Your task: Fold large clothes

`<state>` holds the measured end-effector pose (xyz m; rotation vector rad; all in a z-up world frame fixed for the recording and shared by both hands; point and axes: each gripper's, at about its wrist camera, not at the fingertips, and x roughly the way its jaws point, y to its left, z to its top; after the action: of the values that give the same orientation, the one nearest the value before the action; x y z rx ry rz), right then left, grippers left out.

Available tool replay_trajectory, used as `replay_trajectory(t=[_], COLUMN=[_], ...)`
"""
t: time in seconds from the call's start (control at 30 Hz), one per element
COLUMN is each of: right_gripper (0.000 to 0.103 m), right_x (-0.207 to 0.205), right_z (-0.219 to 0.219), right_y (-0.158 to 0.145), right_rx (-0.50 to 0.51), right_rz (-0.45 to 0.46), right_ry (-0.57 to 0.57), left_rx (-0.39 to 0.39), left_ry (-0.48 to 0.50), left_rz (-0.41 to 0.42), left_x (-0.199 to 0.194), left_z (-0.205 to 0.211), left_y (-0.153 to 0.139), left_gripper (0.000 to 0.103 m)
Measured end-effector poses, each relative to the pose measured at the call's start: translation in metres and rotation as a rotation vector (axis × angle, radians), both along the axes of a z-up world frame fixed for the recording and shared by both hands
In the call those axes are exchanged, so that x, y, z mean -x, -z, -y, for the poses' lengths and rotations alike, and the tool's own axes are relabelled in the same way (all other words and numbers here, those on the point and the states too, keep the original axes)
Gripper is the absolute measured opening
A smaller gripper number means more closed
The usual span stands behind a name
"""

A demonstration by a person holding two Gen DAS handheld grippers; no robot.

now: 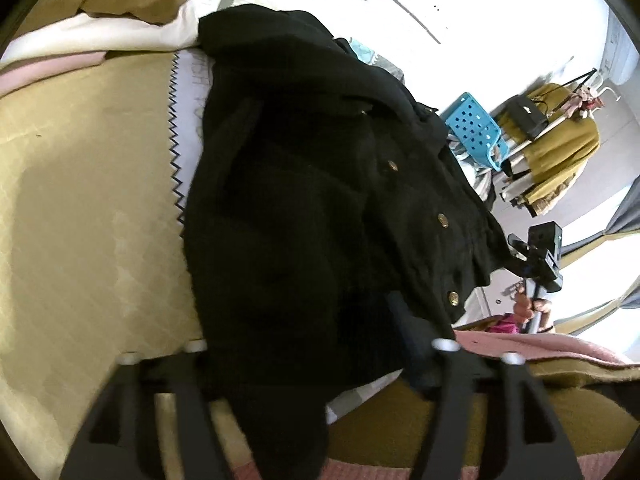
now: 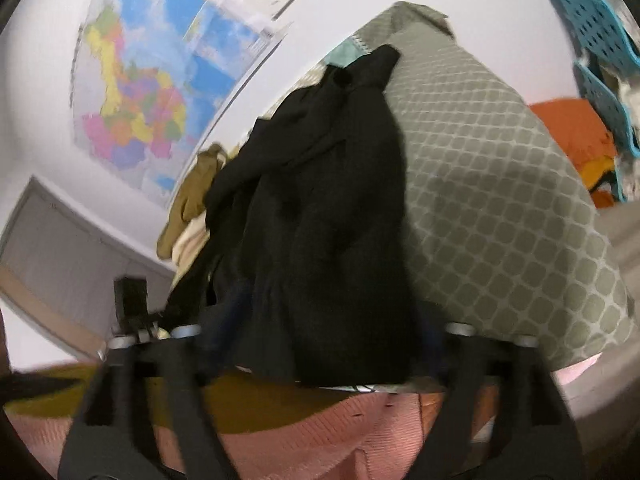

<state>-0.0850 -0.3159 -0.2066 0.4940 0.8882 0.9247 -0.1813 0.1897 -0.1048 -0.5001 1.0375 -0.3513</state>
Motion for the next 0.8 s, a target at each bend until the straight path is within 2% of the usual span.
replay_trajectory(t=[0.2,0.23,0.27,0.33,0.37,0.5,0.6,0.67,0.73,0.8], right_gripper=[0.078,0.078,0.078,0.078,0.078,0.079,0.079,0.079,0.078,0.077], right_x=[-0.009,-0.011,-0.012,-0.015,-0.016,-0.029,-0.055,-0.077,-0.108,-0.133], right_z=[-0.011,-0.009,-0.005,-0.001,-0.001,-0.020,-0.064,-0.102,-0.152,-0.199], right_y=[0.001,-0.002,-0.005,-0.022,-0.030,-0.076,-0.103,-0.113,-0.121,-0.124], right_rx=[0.049,0.059,0.071,0.143,0.165,0.205,0.257,0.274,0.290,0.349], right_rz=[0.003,0.015,0.026,0.090,0.119,0.284,0.386,0.416,0.421,0.435], right_ry=[0.014,0.026,0.032,0.083,0.095,0.091,0.052,0.001,-0.070,-0.098], left_rx=[-0.077,-0.113,-0.182,-0.276,-0.310,-0.389,-0.469,-0.513,-0.512,-0.528], left_ry=[0.004,0.005,-0.008,-0.030,-0.039,-0.069,-0.060,-0.049,-0.038,-0.032], left_rz=[-0.005,-0.005,-0.001,0.023,0.055,0.172,0.235,0.277,0.277,0.251], left_x=[-0.006,-0.006,-0.006,-0.003,0.000,-0.008,-0.042,-0.084,-0.127,-0.177], left_z=[0.009,0.009,0.009,0.004,-0.002,-0.016,-0.009,0.000,0.013,0.018], left_y=[-0.004,-0.008,-0.013,-0.026,-0.038,-0.080,-0.102,-0.112,-0.114,-0.111], left_gripper=[0.069,0.070,0.070,0.078,0.078,0.083,0.083,0.083,0.083,0.083])
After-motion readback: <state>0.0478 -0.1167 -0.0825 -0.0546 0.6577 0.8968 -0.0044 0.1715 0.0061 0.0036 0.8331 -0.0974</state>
